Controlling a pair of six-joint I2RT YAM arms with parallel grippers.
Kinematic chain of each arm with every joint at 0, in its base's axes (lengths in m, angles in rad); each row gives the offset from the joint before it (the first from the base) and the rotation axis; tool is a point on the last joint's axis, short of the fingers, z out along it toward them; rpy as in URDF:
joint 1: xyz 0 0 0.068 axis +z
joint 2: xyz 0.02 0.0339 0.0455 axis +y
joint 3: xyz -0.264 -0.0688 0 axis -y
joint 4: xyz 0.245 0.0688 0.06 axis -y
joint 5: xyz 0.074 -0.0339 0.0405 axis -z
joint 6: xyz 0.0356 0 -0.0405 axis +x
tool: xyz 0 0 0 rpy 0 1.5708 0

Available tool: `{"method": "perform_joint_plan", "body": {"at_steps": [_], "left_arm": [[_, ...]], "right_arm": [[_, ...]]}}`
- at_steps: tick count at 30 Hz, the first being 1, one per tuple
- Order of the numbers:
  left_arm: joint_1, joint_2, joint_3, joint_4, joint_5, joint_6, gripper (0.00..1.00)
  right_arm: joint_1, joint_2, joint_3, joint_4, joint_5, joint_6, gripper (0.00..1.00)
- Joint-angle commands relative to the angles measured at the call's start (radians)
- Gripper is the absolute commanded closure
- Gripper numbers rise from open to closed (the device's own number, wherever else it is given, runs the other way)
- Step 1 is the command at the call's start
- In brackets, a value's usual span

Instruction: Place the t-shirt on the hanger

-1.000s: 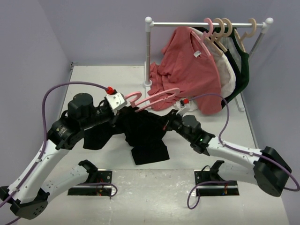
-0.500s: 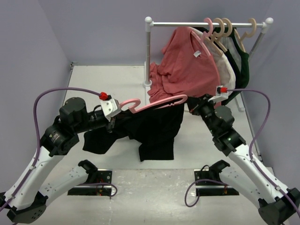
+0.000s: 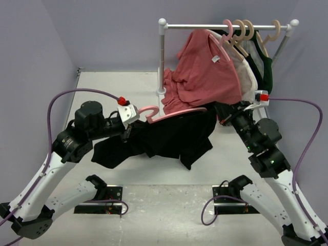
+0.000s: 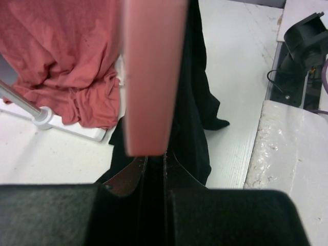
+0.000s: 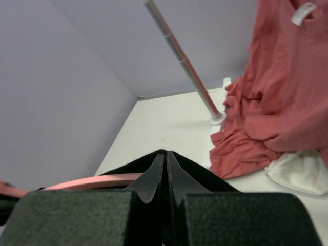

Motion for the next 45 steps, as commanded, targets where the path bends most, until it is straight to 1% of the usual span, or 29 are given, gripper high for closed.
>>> {"method": "perform_joint_plan", "body": {"at_steps": [1,2,3,4,5,7,8,10,11,13,14,16,17,19,20,23,24,28,29,31,33,37,41,43,45], "left_arm": [[0.004,0.116,0.209,0.024,0.105,0.028,1.0],[0.004,0.174,0.271,0.012,0.126,0.028,1.0],[0.003,0.223,0.345,-0.001,0.166,0.027,1.0],[0.002,0.269,0.423,-0.014,0.212,0.026,1.0],[0.003,0.316,0.498,-0.02,0.255,0.017,1.0],[0.002,0.394,0.613,-0.008,0.357,-0.004,1.0],[0.001,0.434,0.649,0.021,0.397,-0.025,1.0],[-0.002,0.456,0.64,0.062,0.505,-0.038,1.0],[-0.003,0.457,0.598,0.098,0.528,-0.045,1.0],[-0.004,0.438,0.512,0.161,0.542,-0.054,1.0],[-0.004,0.426,0.442,0.182,0.542,-0.052,1.0],[-0.004,0.406,0.359,0.218,0.535,-0.047,1.0],[-0.004,0.4,0.349,0.228,0.536,-0.042,1.0],[-0.002,0.395,0.274,0.243,0.546,-0.027,1.0],[-0.002,0.4,0.264,0.239,0.551,-0.011,1.0],[-0.001,0.436,0.258,0.181,0.57,0.05,1.0],[-0.001,0.445,0.26,0.168,0.599,0.064,1.0],[-0.001,0.474,0.247,0.146,0.665,0.104,1.0],[-0.001,0.481,0.24,0.15,0.683,0.109,1.0],[-0.001,0.491,0.229,0.155,0.693,0.111,1.0],[-0.002,0.503,0.226,0.156,0.737,0.114,1.0],[-0.004,0.519,0.226,0.155,0.783,0.115,1.0],[-0.004,0.521,0.219,0.155,0.828,0.117,1.0],[-0.004,0.524,0.217,0.155,0.839,0.111,1.0],[-0.004,0.529,0.211,0.155,0.849,0.11,1.0]], "right_arm": [[-0.003,0.131,0.278,-0.071,-0.255,-0.084,1.0],[0.013,0.17,0.346,-0.104,-0.334,-0.097,1.0],[0.047,0.213,0.454,-0.176,-0.365,-0.125,1.0],[0.089,0.259,0.572,-0.258,-0.378,-0.157,1.0],[0.152,0.311,0.655,-0.326,-0.364,-0.192,1.0],[0.249,0.403,0.767,-0.425,-0.368,-0.231,1.0],[0.27,0.44,0.781,-0.444,-0.382,-0.232,1.0],[0.273,0.446,0.768,-0.453,-0.365,-0.238,1.0],[0.273,0.426,0.724,-0.446,-0.316,-0.246,1.0],[0.273,0.392,0.63,-0.429,-0.247,-0.26,1.0],[0.273,0.373,0.601,-0.424,-0.228,-0.263,1.0],[0.273,0.328,0.553,-0.423,-0.175,-0.265,0.99],[0.273,0.322,0.534,-0.423,-0.153,-0.269,0.94],[0.273,0.285,0.492,-0.426,-0.121,-0.288,0.84],[0.272,0.269,0.477,-0.429,-0.133,-0.31,0.78],[0.272,0.223,0.426,-0.431,-0.185,-0.385,0.73],[0.272,0.215,0.416,-0.421,-0.208,-0.414,0.67],[0.272,0.166,0.335,-0.375,-0.287,-0.472,0.52],[0.272,0.158,0.326,-0.367,-0.31,-0.485,0.49],[0.272,0.156,0.319,-0.362,-0.348,-0.499,0.47],[0.272,0.167,0.322,-0.341,-0.396,-0.503,0.44],[0.272,0.211,0.337,-0.295,-0.441,-0.492,0.41],[0.271,0.269,0.363,-0.255,-0.46,-0.486,0.42],[0.272,0.292,0.379,-0.228,-0.517,-0.488,0.43],[0.272,0.322,0.401,-0.206,-0.607,-0.487,0.48]]}}
